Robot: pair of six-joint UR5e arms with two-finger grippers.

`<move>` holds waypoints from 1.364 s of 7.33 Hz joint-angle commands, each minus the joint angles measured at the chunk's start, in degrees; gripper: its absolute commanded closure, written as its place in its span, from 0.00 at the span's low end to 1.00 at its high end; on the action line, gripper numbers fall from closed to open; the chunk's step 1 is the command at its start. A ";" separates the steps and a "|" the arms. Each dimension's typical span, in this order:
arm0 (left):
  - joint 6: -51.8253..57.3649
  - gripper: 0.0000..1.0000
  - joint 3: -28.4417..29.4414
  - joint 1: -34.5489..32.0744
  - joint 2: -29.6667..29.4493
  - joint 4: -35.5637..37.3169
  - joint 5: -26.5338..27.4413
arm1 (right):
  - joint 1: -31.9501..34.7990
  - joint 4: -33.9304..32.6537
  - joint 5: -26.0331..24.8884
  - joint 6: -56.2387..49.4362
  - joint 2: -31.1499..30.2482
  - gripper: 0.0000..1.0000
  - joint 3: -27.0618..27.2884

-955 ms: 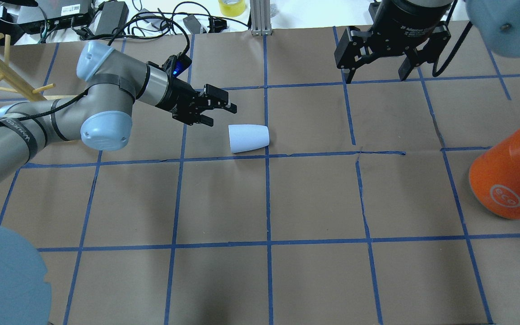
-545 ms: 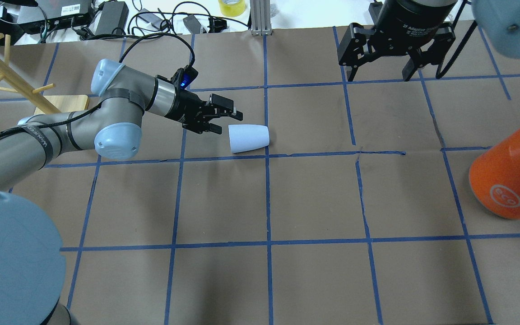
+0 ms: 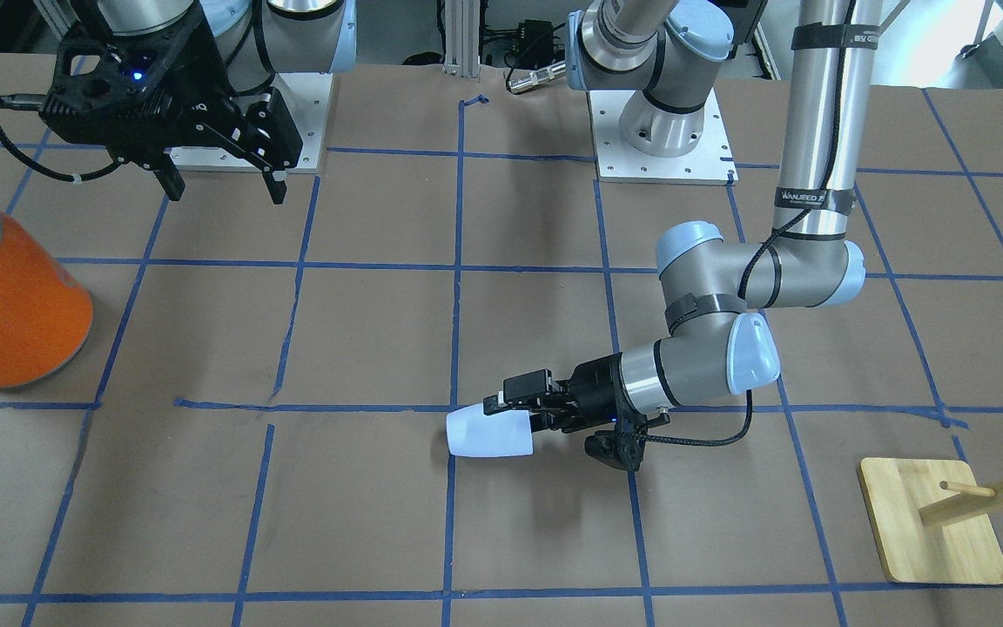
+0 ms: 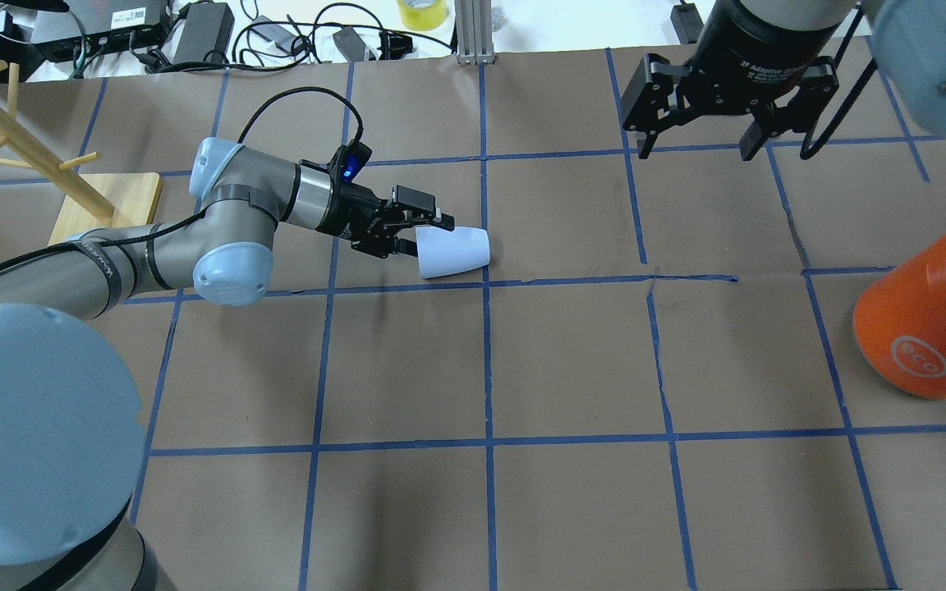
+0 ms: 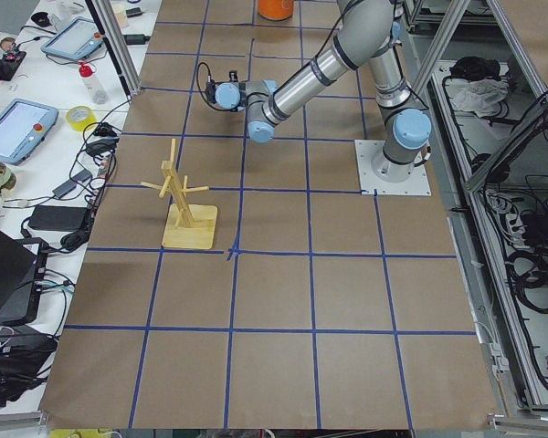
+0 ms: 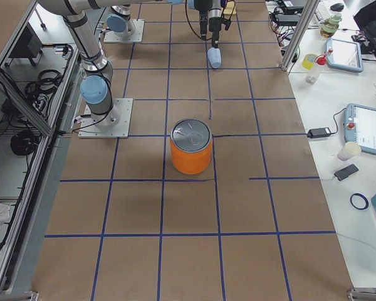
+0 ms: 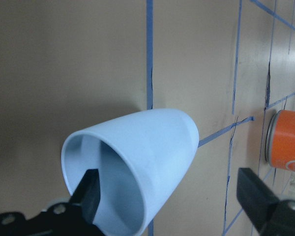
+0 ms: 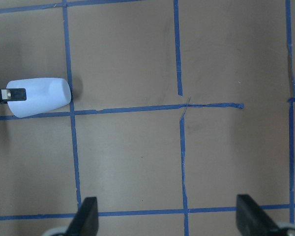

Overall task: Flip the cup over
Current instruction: 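Move the left gripper to the cup's base and grasp it, then lift and turn the cup upright with the left gripper near the wooden stand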

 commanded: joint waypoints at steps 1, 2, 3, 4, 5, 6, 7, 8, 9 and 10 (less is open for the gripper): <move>-3.46 0.47 0.14 0.00 -0.76 0.00 -2.96 | -0.18 0.13 -0.54 0.15 0.05 0.00 -0.09; -3.99 0.66 0.48 0.00 -0.77 0.00 -2.97 | -0.18 0.31 -2.28 -0.98 0.32 0.00 -0.79; -4.78 0.84 0.75 0.00 -0.68 0.08 -2.89 | -0.26 0.75 -3.95 -1.16 0.32 0.00 -0.97; -4.97 1.00 1.01 0.00 -0.42 0.95 -2.89 | -0.26 0.75 -3.62 -1.17 0.32 0.00 -0.97; -5.05 1.00 1.19 0.00 -0.33 1.31 -2.80 | -0.26 0.84 -3.45 -1.17 0.41 0.00 -0.89; -5.05 1.00 1.19 0.00 0.37 1.32 -2.28 | -0.26 0.84 -3.44 -1.17 0.49 0.00 -0.80; -5.32 1.00 1.28 0.00 0.99 1.40 -2.18 | -0.26 0.84 -3.44 -1.17 0.49 0.00 -0.62; -10.89 1.00 3.54 -0.26 2.21 3.14 -1.31 | -0.26 0.84 -3.44 -1.17 0.49 0.00 -0.54; -20.60 1.00 7.22 -1.31 4.66 3.86 8.88 | -0.26 0.84 -3.44 -1.17 0.49 0.00 -0.45; -21.39 1.00 9.60 -3.06 6.51 0.64 12.46 | -0.26 0.84 -3.44 -1.17 0.41 0.00 -0.36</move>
